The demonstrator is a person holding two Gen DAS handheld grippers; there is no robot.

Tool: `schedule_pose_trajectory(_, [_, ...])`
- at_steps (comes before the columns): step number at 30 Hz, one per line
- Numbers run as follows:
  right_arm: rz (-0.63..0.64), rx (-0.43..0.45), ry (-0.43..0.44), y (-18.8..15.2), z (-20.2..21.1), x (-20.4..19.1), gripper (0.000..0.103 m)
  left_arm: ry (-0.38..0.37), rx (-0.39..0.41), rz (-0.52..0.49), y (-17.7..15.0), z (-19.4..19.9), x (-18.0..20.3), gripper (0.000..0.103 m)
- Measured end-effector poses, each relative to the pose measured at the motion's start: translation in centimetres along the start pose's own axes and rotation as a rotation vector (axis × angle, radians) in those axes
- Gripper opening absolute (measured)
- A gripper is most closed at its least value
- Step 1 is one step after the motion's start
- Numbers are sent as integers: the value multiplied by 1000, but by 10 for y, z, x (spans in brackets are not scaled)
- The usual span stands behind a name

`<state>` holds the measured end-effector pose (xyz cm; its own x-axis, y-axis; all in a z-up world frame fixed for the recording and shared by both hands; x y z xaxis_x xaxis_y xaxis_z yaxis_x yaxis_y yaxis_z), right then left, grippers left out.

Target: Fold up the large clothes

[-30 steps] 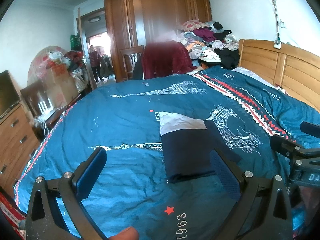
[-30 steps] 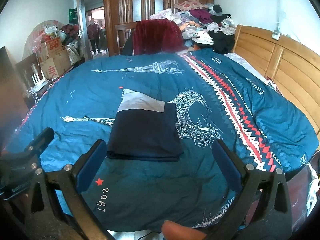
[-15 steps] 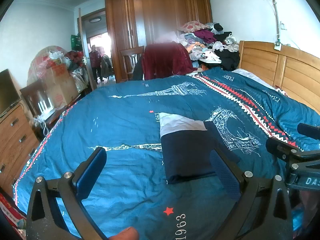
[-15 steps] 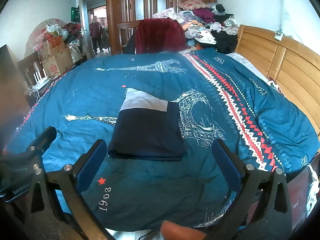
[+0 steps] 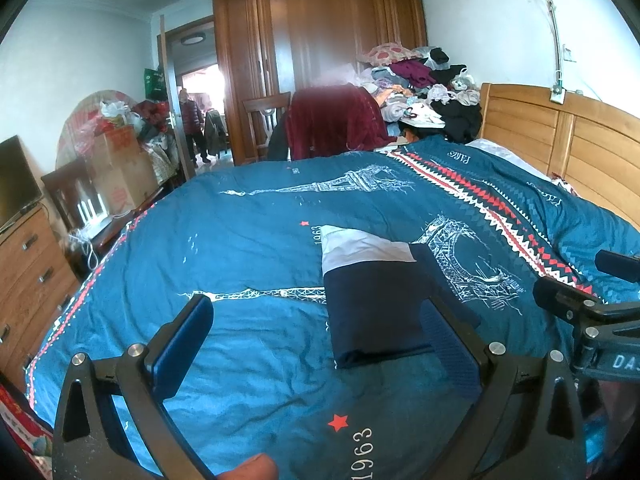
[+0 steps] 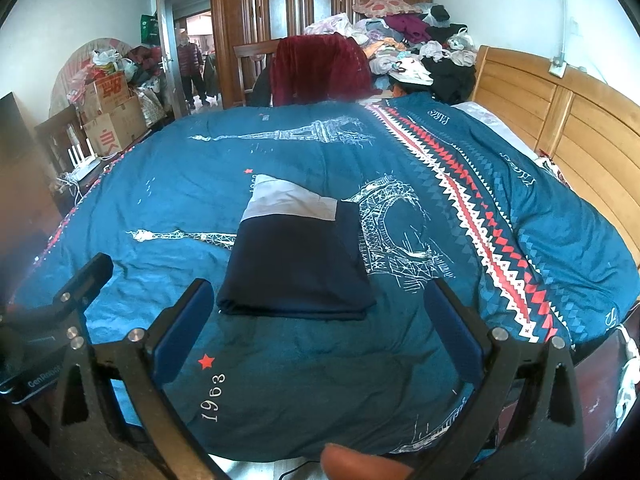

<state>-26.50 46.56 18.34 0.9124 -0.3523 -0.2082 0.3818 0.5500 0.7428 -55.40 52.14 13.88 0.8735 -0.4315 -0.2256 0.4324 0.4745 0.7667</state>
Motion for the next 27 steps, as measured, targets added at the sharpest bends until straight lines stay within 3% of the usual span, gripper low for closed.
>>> schedule_pose_trajectory(27, [-1,-10,0,-4,-3,-1,103,4,-3,-3,-6,-4,-2,103])
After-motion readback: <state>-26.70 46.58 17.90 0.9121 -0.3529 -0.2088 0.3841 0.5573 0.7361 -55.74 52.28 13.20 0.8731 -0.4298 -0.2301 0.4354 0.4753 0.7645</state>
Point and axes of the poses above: each gripper's, at about its wrist camera, not at the fingertips, and z roughly against the way its jaws point, x to its right, y to its top, the point moved 3 cm from there along -z, roughly the way its jaws point, and after that the axes turned 13 degrees about -z, right-handed, at the moved point
